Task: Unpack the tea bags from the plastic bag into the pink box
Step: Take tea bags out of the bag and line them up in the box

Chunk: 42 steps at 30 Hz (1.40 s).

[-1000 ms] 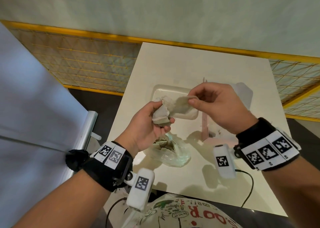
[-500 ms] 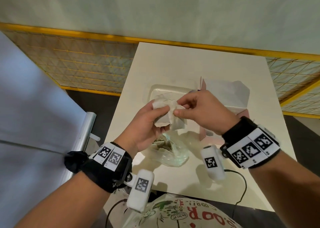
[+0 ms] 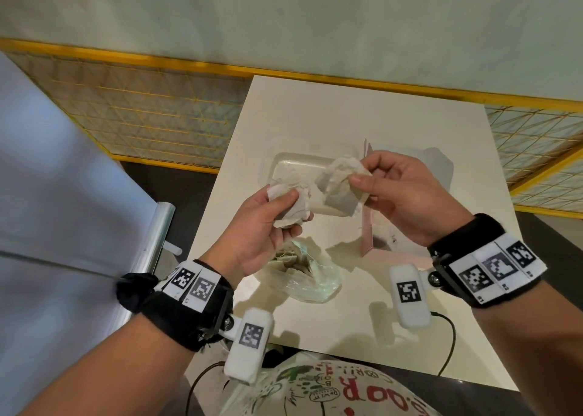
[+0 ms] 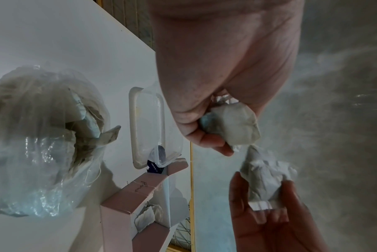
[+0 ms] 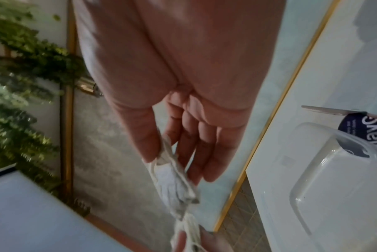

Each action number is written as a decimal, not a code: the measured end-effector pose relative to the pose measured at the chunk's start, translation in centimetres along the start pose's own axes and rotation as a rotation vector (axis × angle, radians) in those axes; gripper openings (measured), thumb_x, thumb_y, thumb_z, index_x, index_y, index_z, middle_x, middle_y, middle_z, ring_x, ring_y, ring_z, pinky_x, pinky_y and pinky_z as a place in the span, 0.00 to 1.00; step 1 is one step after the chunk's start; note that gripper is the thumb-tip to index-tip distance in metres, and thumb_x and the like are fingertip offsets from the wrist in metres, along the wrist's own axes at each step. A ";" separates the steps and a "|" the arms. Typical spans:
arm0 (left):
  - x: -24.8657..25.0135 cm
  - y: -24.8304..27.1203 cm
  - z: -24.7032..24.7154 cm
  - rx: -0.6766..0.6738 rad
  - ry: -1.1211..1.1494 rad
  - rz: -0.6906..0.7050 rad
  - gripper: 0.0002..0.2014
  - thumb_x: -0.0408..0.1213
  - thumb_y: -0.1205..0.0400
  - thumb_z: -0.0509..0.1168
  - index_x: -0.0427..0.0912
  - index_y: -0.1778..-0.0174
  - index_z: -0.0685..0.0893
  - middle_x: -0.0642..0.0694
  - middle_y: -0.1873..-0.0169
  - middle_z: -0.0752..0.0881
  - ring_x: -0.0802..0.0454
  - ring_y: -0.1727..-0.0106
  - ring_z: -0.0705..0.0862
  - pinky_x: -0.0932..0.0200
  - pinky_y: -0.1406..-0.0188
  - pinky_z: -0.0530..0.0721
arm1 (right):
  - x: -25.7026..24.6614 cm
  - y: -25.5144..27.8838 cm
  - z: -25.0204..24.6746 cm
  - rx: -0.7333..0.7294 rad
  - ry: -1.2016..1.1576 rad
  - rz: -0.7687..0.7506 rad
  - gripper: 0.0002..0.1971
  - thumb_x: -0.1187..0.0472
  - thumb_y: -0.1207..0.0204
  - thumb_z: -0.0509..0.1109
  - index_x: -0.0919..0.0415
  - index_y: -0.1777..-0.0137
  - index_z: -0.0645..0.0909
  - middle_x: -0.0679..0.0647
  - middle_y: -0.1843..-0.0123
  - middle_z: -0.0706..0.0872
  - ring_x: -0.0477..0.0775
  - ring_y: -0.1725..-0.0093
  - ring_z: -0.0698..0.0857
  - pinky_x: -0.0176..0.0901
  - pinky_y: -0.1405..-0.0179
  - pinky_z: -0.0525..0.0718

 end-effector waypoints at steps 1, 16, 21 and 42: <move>0.0 0.0 0.0 0.014 -0.008 0.000 0.08 0.35 0.13 0.67 0.41 0.40 0.85 0.44 0.56 0.90 0.46 0.57 0.89 0.60 0.62 0.82 | -0.3 0.1 -0.2 -0.011 -0.049 0.004 0.11 0.61 0.34 0.79 0.63 0.55 0.83 0.65 0.61 0.85 0.57 0.62 0.84 0.44 0.61 0.84; -0.3 -0.3 3.4 -0.014 -0.357 0.139 0.15 0.28 0.23 0.78 0.41 0.42 0.86 0.44 0.59 0.92 0.49 0.64 0.87 0.61 0.65 0.83 | 0.0 -0.3 1.3 0.051 0.450 -0.126 0.08 0.64 0.25 0.79 0.65 0.49 0.87 0.63 0.56 0.92 0.62 0.59 0.91 0.56 0.56 0.89; -0.9 -0.7 3.6 0.005 -0.388 0.086 0.14 0.31 0.26 0.80 0.43 0.48 0.87 0.44 0.60 0.90 0.48 0.64 0.85 0.58 0.64 0.82 | -0.8 0.1 -1.2 -0.091 0.711 -0.114 0.06 0.64 0.26 0.79 0.57 0.50 0.90 0.52 0.55 0.93 0.55 0.54 0.91 0.53 0.49 0.90; -7.1 -2.8 2.7 0.208 -0.412 -0.126 0.10 0.34 0.18 0.73 0.43 0.42 0.87 0.42 0.51 0.92 0.49 0.56 0.91 0.52 0.52 0.84 | 13.4 -3.5 -18.2 -0.082 1.632 0.372 0.15 0.63 0.25 0.71 0.61 0.39 0.87 0.63 0.36 0.85 0.66 0.32 0.80 0.56 0.29 0.73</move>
Point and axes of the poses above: each hand's wrist, its own y-axis away from the middle knuckle, its own z-axis out of the palm, x = y × z, the point moved 3 cm from there along -y, towards the middle knuckle
